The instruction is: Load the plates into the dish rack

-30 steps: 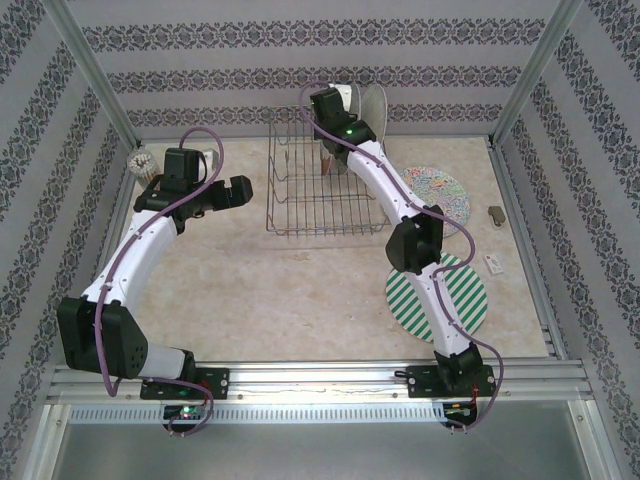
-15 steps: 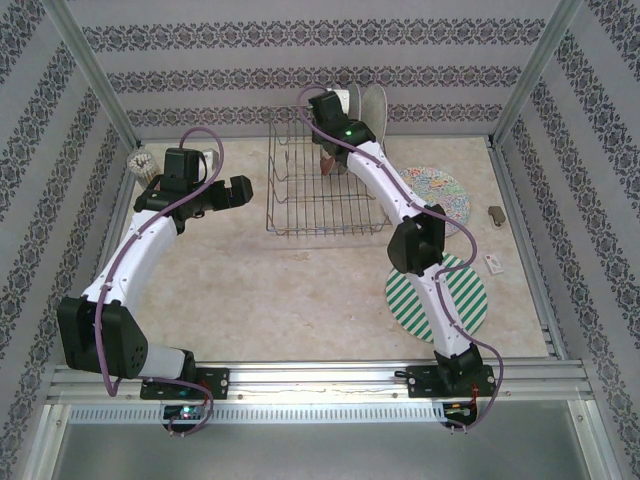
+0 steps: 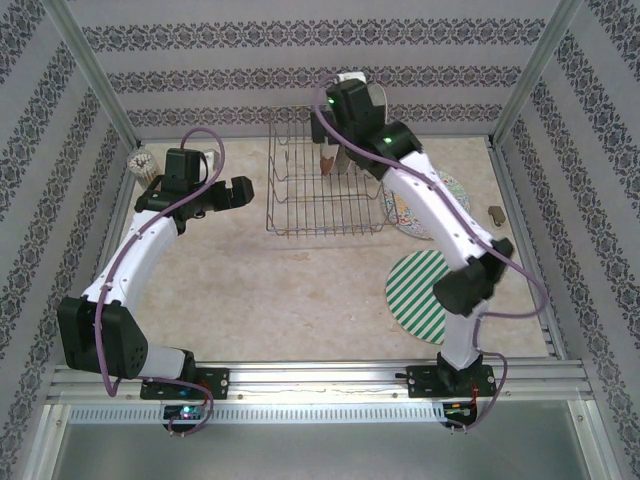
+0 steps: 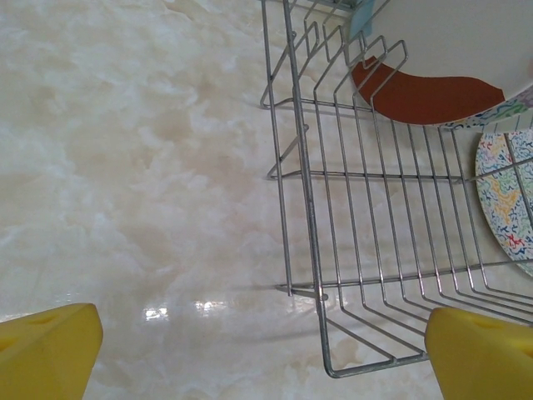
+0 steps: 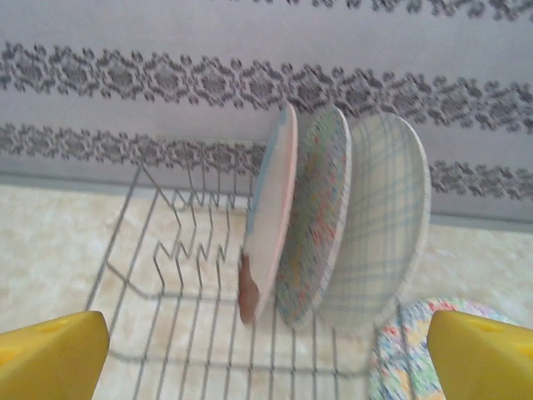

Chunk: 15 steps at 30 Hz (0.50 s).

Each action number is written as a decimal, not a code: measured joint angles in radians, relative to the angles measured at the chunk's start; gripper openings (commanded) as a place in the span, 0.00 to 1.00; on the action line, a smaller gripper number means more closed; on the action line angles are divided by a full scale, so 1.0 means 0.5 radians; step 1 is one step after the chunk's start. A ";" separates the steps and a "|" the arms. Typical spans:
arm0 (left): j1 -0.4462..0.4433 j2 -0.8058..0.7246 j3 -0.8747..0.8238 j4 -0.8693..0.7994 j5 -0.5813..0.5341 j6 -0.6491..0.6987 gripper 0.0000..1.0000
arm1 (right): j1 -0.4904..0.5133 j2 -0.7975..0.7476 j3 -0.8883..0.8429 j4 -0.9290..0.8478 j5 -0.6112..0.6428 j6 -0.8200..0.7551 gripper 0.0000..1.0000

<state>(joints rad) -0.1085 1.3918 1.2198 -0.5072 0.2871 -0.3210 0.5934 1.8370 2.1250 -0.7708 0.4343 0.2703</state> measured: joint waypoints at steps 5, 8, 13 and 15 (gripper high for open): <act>-0.050 -0.066 -0.011 0.004 0.000 0.000 1.00 | -0.448 -0.662 -0.772 -0.011 -0.401 0.281 0.98; -0.104 -0.104 -0.014 0.011 0.001 -0.001 1.00 | -0.845 -1.050 -1.225 -0.046 -0.572 0.455 0.98; -0.371 -0.146 -0.014 0.012 -0.113 -0.031 1.00 | -1.160 -1.516 -1.724 -0.184 -0.777 0.597 0.96; -0.581 -0.175 -0.011 0.011 -0.180 -0.053 1.00 | -1.263 -1.667 -1.900 -0.243 -0.814 0.628 0.96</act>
<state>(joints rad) -0.3988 1.3041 1.2140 -0.5018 0.1970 -0.3473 -0.0380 1.0035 1.1751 -0.8925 0.0273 0.5842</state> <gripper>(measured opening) 0.997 0.958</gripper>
